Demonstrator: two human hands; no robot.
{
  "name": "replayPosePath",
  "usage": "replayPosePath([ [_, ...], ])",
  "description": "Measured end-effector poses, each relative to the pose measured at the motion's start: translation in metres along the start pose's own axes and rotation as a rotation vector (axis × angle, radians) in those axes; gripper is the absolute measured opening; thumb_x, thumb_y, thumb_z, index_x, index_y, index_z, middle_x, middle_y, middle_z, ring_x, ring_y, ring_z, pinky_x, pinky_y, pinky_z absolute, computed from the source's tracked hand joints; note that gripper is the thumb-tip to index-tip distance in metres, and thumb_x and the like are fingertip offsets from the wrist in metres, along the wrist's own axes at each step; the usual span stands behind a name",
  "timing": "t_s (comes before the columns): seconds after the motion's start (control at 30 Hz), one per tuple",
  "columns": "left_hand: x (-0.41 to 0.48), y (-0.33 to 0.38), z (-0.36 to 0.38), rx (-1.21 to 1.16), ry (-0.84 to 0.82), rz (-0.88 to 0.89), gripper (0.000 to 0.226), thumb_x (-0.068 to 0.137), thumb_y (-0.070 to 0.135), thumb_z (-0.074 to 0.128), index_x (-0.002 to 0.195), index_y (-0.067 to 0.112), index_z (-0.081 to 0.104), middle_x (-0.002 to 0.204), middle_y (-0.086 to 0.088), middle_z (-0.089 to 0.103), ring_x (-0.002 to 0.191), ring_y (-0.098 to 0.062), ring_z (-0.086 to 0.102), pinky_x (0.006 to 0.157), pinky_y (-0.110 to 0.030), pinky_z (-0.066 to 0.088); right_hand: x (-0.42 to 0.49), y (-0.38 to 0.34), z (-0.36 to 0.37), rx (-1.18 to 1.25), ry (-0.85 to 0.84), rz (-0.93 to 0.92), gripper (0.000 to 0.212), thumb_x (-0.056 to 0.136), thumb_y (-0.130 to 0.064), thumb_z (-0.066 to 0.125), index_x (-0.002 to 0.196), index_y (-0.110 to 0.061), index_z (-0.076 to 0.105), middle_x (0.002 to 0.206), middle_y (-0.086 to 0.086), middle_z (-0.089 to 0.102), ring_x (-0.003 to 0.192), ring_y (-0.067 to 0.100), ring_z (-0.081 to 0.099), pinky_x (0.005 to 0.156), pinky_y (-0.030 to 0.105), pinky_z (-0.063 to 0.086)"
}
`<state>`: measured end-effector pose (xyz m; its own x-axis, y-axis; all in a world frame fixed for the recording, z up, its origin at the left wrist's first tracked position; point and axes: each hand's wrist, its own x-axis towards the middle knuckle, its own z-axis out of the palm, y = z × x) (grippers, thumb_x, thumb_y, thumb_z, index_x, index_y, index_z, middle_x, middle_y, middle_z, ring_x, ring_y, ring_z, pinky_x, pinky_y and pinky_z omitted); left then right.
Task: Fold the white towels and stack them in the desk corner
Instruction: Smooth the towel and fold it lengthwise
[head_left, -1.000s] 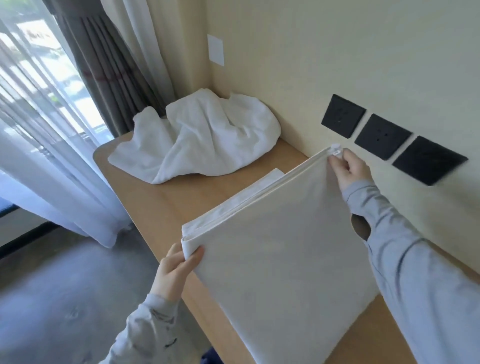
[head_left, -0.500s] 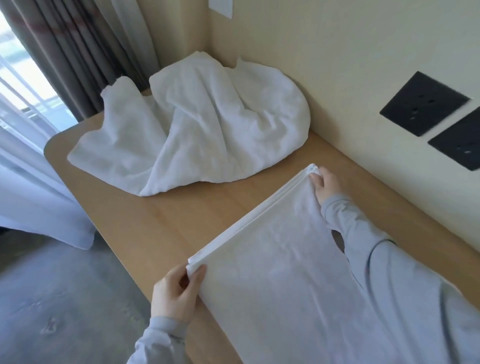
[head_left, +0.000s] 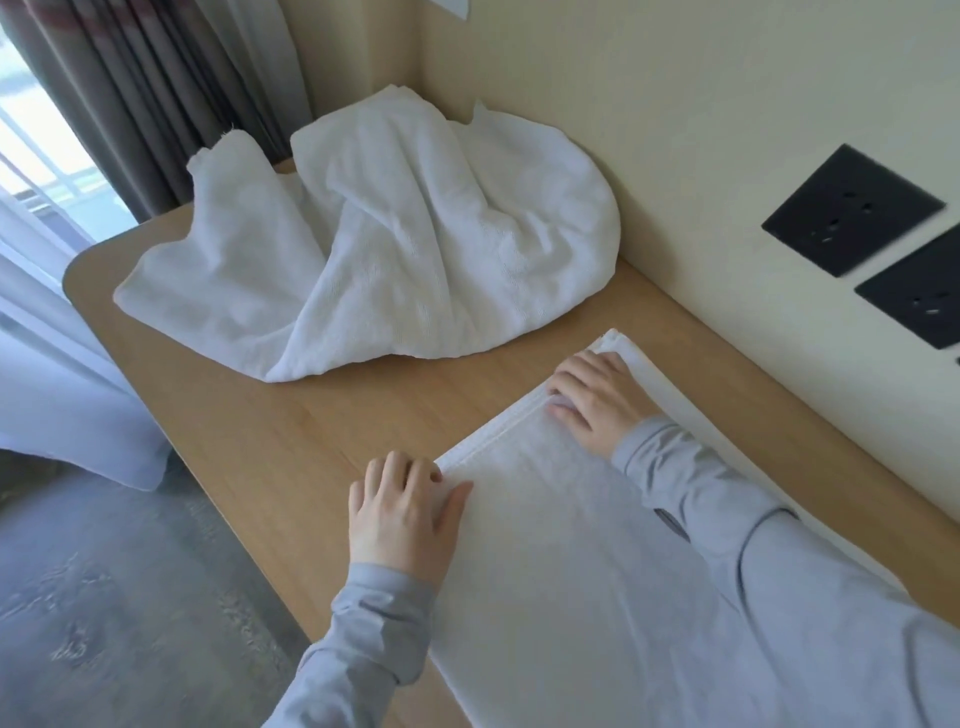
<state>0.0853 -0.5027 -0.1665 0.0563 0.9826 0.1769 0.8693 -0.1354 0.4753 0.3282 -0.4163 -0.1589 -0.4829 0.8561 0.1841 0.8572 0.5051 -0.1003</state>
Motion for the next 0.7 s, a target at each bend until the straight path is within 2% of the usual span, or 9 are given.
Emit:
replayPosePath([
  [0.1, 0.000, -0.009, 0.010, -0.061, 0.013, -0.014, 0.062, 0.086, 0.062, 0.037, 0.065, 0.006, 0.054, 0.064, -0.005, 0.050, 0.060, -0.029, 0.049, 0.058, -0.036, 0.045, 0.015, 0.003, 0.003, 0.035, 0.018, 0.005, 0.030, 0.080, -0.022, 0.069, 0.061, -0.009, 0.050, 0.063, 0.003, 0.048, 0.064, 0.022, 0.048, 0.062, 0.033, 0.039],
  [0.17, 0.001, -0.015, 0.015, -0.104, 0.035, 0.001, 0.067, 0.089, 0.064, 0.028, 0.062, 0.007, 0.049, 0.061, -0.005, 0.047, 0.056, -0.028, 0.045, 0.056, -0.036, 0.042, 0.024, 0.002, 0.005, 0.026, 0.012, -0.035, 0.038, 0.081, -0.023, 0.070, 0.053, -0.007, 0.049, 0.054, 0.004, 0.046, 0.055, 0.022, 0.046, 0.056, 0.031, 0.037],
  [0.23, 0.005, -0.017, 0.015, -0.123, 0.018, 0.049, 0.066, 0.091, 0.063, 0.024, 0.060, 0.008, 0.045, 0.058, -0.005, 0.045, 0.054, -0.027, 0.045, 0.056, -0.032, 0.040, 0.031, 0.000, 0.006, -0.017, 0.030, -0.054, 0.043, 0.080, -0.024, 0.071, 0.048, -0.005, 0.049, 0.046, 0.007, 0.047, 0.045, 0.020, 0.044, 0.048, 0.028, 0.037],
  [0.3, 0.007, -0.019, 0.012, -0.150, -0.020, 0.068, 0.063, 0.092, 0.063, 0.019, 0.060, 0.012, 0.039, 0.056, -0.001, 0.042, 0.053, -0.024, 0.045, 0.053, -0.027, 0.034, 0.036, -0.001, 0.005, -0.066, 0.095, -0.018, 0.046, 0.081, -0.024, 0.068, 0.045, -0.006, 0.045, 0.039, 0.005, 0.041, 0.037, 0.018, 0.033, 0.041, 0.022, 0.028],
  [0.4, 0.013, -0.026, 0.007, -0.175, -0.144, -0.023, 0.068, 0.080, 0.078, 0.013, 0.067, 0.015, 0.034, 0.058, 0.003, 0.042, 0.055, -0.020, 0.040, 0.052, -0.028, 0.032, 0.048, 0.000, -0.001, -0.135, 0.134, 0.062, 0.045, 0.084, -0.025, 0.059, 0.046, -0.008, 0.042, 0.035, 0.003, 0.038, 0.035, 0.017, 0.022, 0.040, 0.019, 0.020],
  [0.47, 0.019, -0.032, 0.009, -0.135, -0.218, -0.050, 0.058, 0.079, 0.076, 0.031, 0.067, 0.019, 0.032, 0.058, 0.007, 0.041, 0.057, -0.020, 0.040, 0.055, -0.029, 0.032, 0.055, 0.002, 0.007, -0.174, -0.033, 0.090, 0.045, 0.088, -0.033, 0.058, 0.054, -0.007, 0.046, 0.042, 0.005, 0.044, 0.039, 0.018, 0.032, 0.045, 0.024, 0.025],
  [0.53, 0.021, -0.034, 0.010, -0.132, -0.257, -0.059, 0.045, 0.084, 0.056, 0.053, 0.064, 0.027, 0.025, 0.056, 0.010, 0.037, 0.059, -0.021, 0.040, 0.056, -0.029, 0.031, 0.053, -0.002, 0.017, -0.201, -0.140, 0.113, 0.044, 0.090, -0.039, 0.056, 0.061, -0.007, 0.047, 0.049, 0.006, 0.046, 0.044, 0.022, 0.042, 0.048, 0.026, 0.028],
  [0.6, 0.022, -0.035, 0.009, -0.126, -0.276, -0.076, 0.045, 0.084, 0.048, 0.059, 0.065, 0.028, 0.024, 0.057, 0.009, 0.038, 0.058, -0.021, 0.040, 0.055, -0.029, 0.032, 0.048, -0.001, 0.017, -0.165, -0.081, 0.108, 0.043, 0.087, -0.033, 0.062, 0.057, -0.005, 0.051, 0.047, 0.008, 0.049, 0.041, 0.023, 0.046, 0.047, 0.026, 0.031],
  [0.7, 0.021, -0.039, 0.007, -0.118, -0.277, -0.093, 0.046, 0.081, 0.050, 0.061, 0.064, 0.027, 0.025, 0.053, 0.009, 0.038, 0.051, -0.016, 0.038, 0.051, -0.027, 0.029, 0.040, 0.020, 0.009, -0.074, -0.016, 0.133, 0.039, 0.092, -0.029, 0.053, 0.062, -0.005, 0.051, 0.054, 0.007, 0.051, 0.051, 0.024, 0.047, 0.062, 0.034, 0.035],
])
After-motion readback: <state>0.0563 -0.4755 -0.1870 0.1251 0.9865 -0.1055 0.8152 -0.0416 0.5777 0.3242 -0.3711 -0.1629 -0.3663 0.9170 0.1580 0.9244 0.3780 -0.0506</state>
